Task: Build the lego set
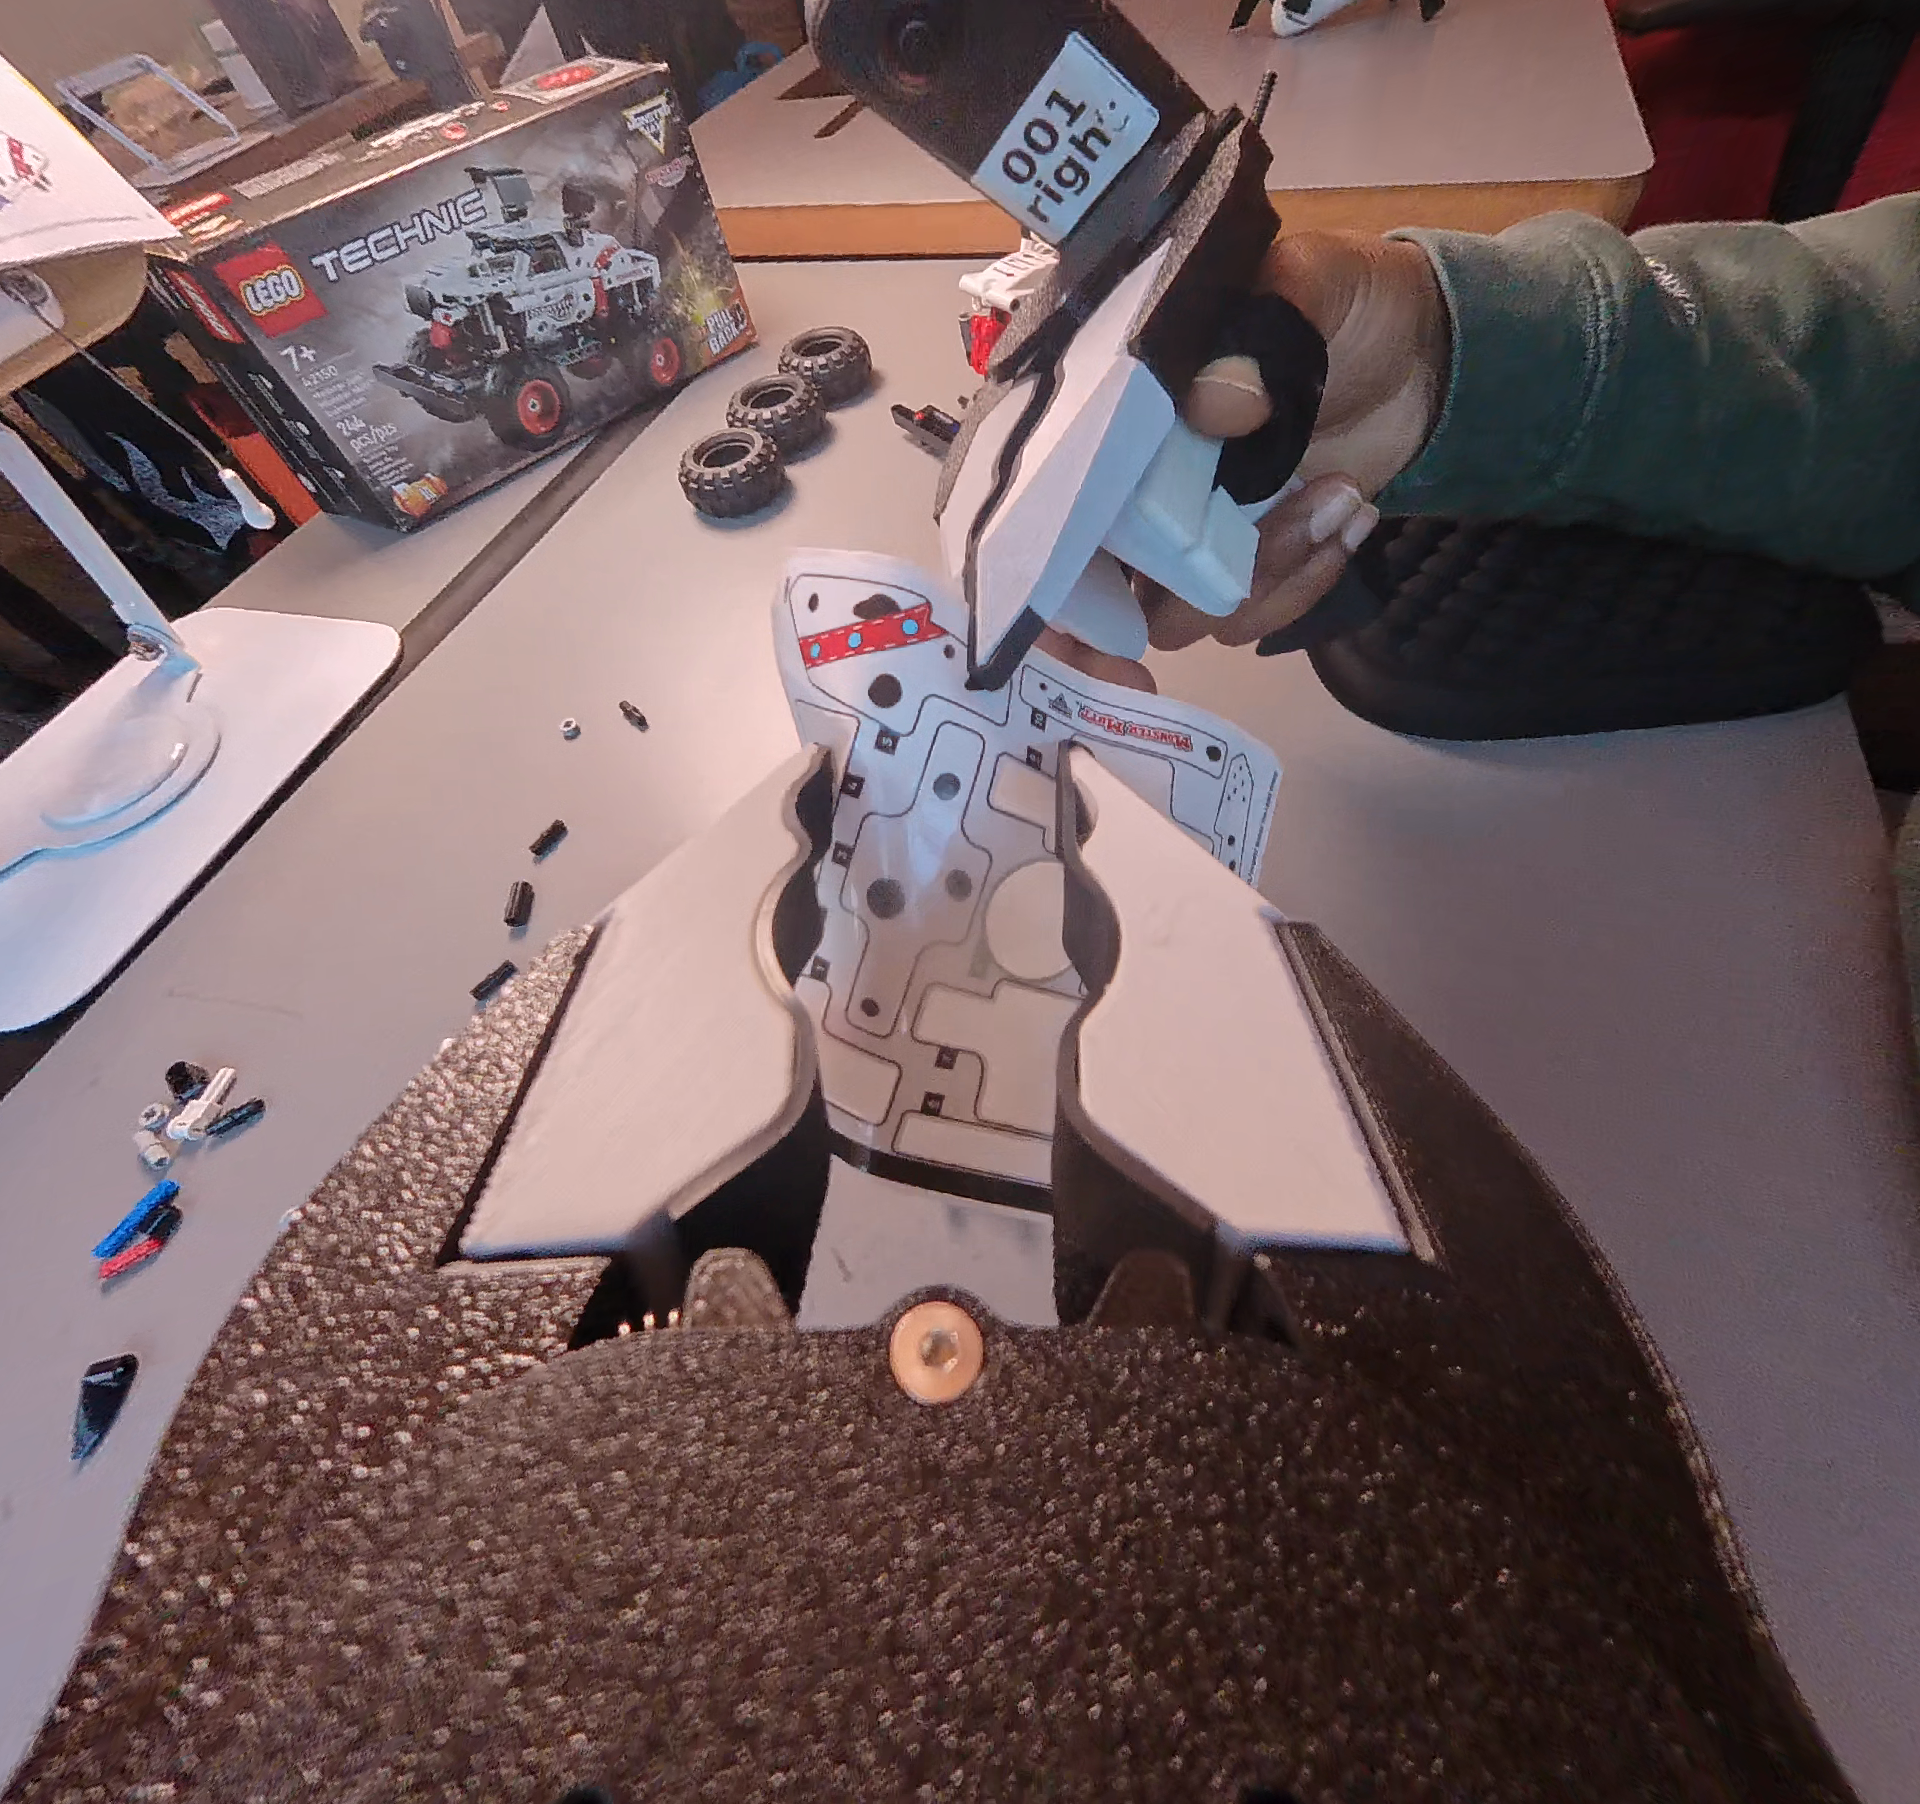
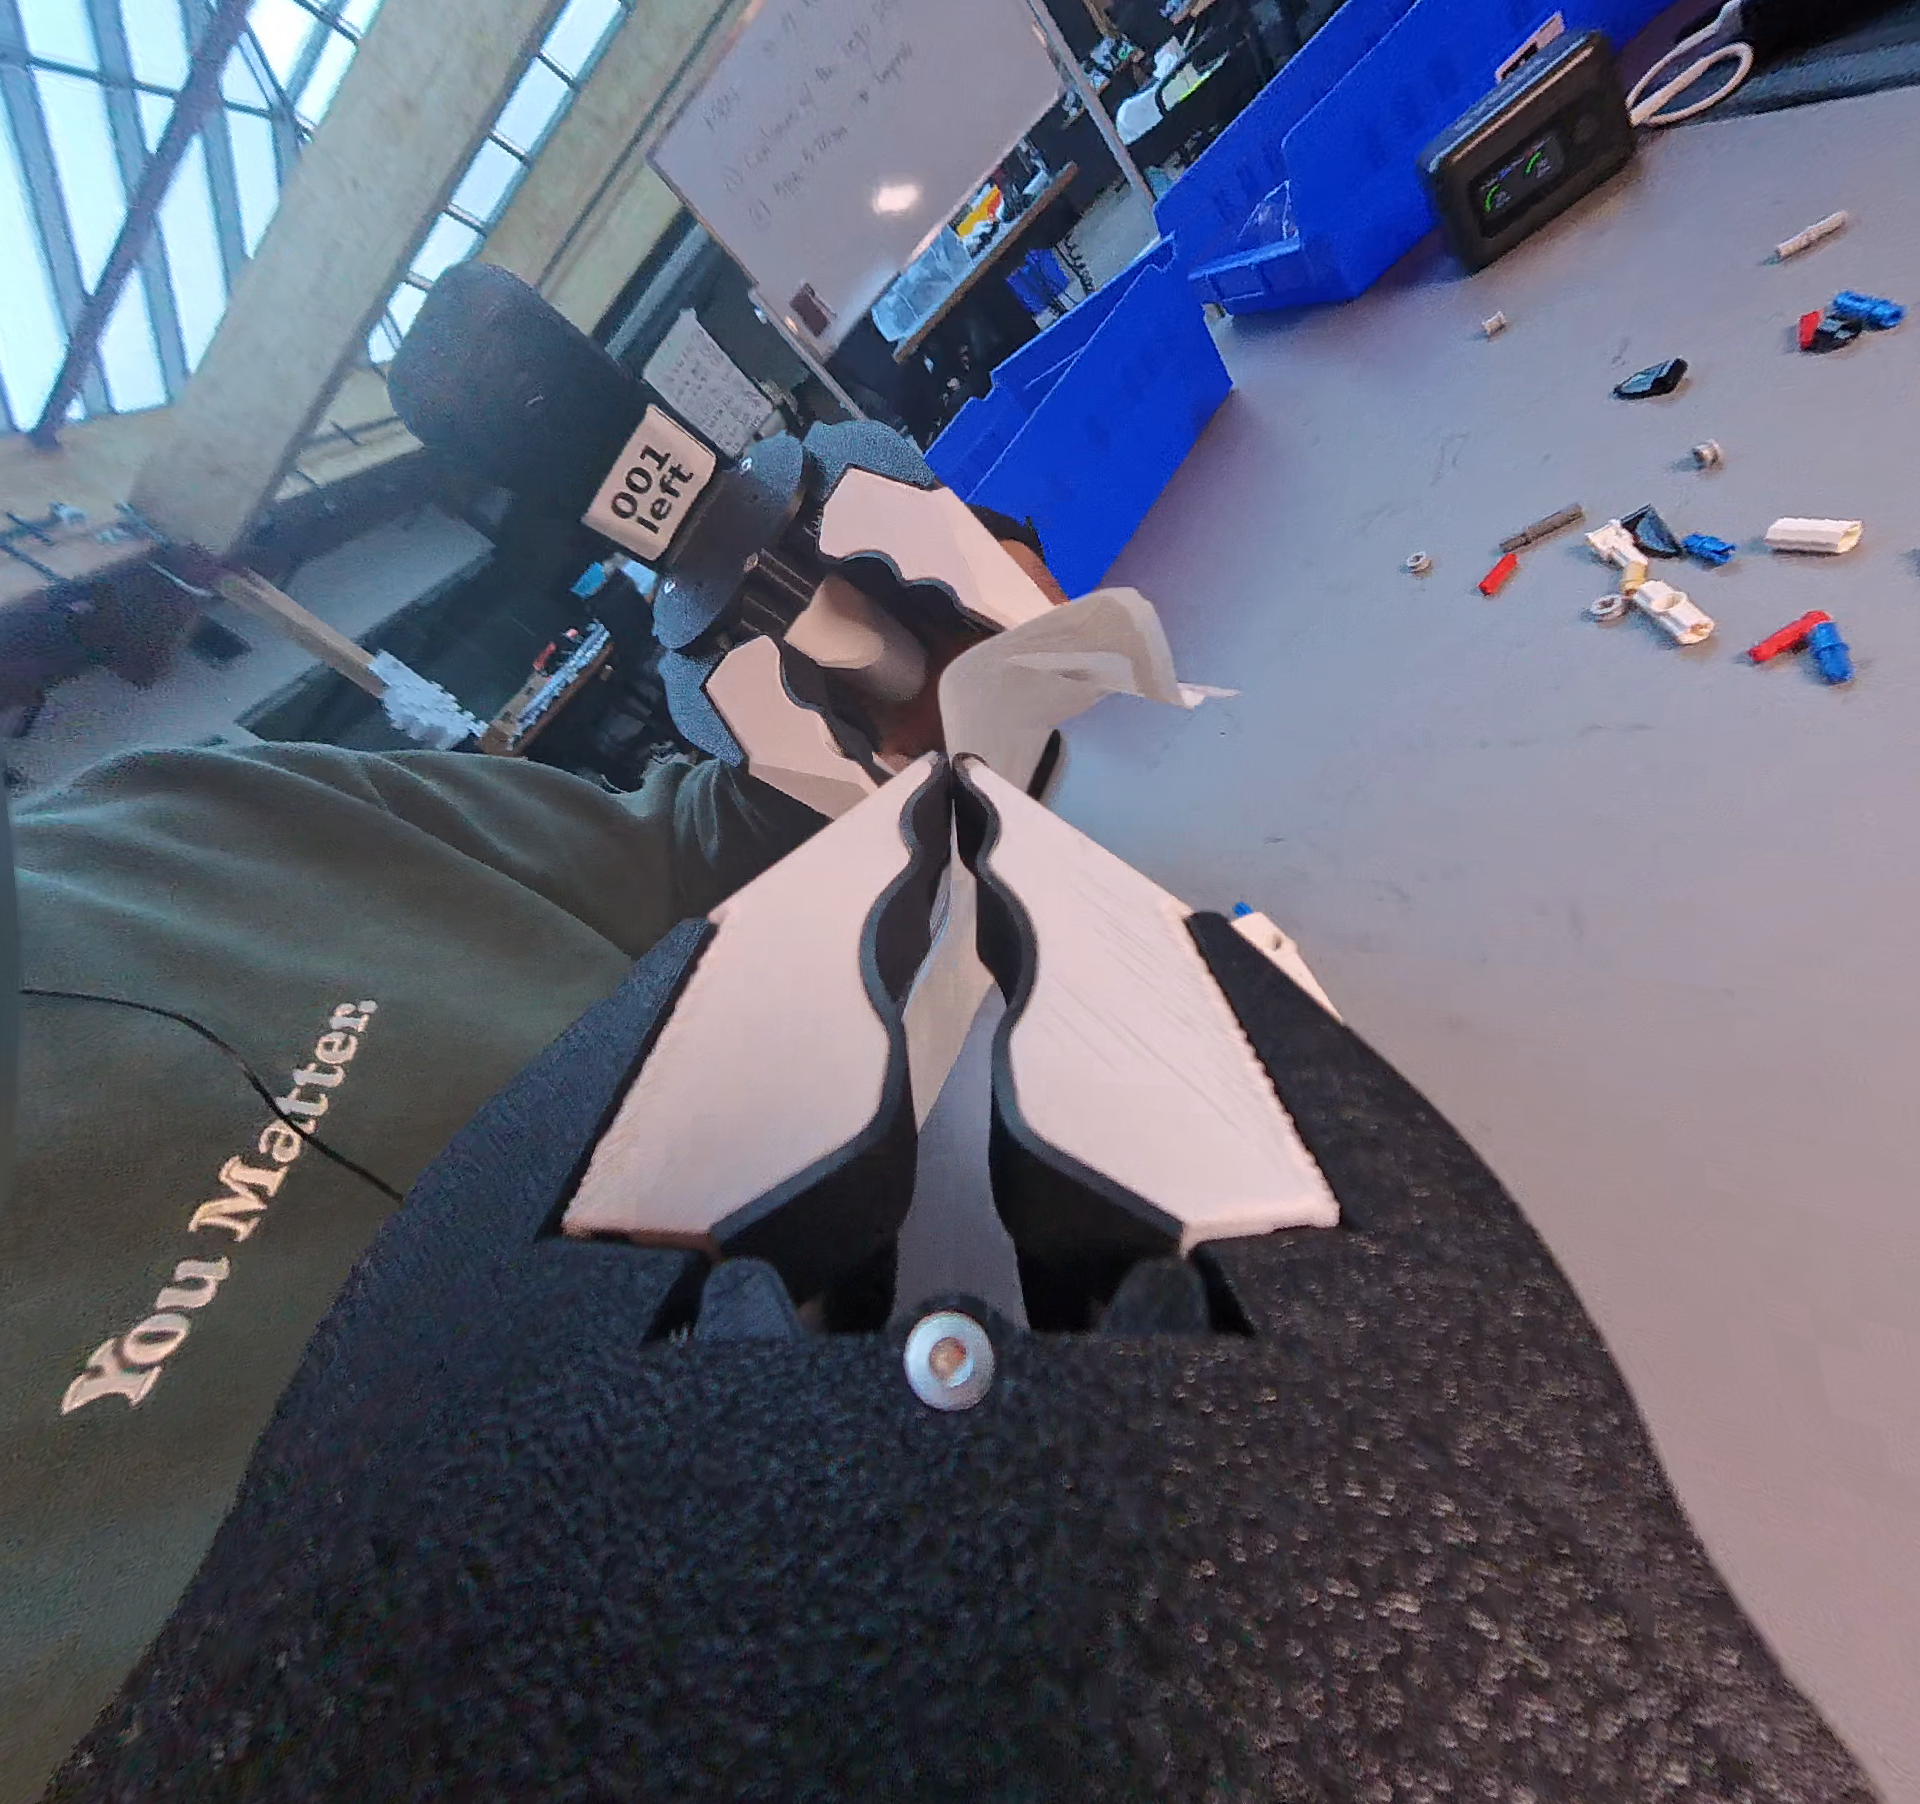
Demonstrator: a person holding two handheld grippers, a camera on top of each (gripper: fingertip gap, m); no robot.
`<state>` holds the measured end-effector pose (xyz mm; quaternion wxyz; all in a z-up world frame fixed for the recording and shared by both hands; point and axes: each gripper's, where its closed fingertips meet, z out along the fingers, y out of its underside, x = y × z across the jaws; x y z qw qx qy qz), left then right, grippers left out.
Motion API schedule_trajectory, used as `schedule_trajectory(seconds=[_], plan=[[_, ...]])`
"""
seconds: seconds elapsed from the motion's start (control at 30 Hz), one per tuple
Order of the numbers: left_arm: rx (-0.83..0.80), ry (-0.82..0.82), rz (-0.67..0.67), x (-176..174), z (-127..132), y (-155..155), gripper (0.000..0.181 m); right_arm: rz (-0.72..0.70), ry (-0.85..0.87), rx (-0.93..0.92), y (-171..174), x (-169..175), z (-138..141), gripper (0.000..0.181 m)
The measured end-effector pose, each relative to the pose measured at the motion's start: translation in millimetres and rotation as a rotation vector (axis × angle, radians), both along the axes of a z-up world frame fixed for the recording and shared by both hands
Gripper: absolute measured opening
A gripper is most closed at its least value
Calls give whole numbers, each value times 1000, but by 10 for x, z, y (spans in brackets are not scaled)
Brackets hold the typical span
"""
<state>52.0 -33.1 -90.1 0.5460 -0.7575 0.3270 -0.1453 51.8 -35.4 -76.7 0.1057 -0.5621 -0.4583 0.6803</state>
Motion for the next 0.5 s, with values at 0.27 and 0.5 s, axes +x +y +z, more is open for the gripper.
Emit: schedule_trajectory(seconds=[0.27, 0.5], plan=[[-21, -6, -37, -3, -46, -47, 22, 44, 14, -182, -87, -43, 10, 0], [-193, -211, -121, 20, -87, -141, 16, 88, 22, -167, -122, -31, -43, 0]])
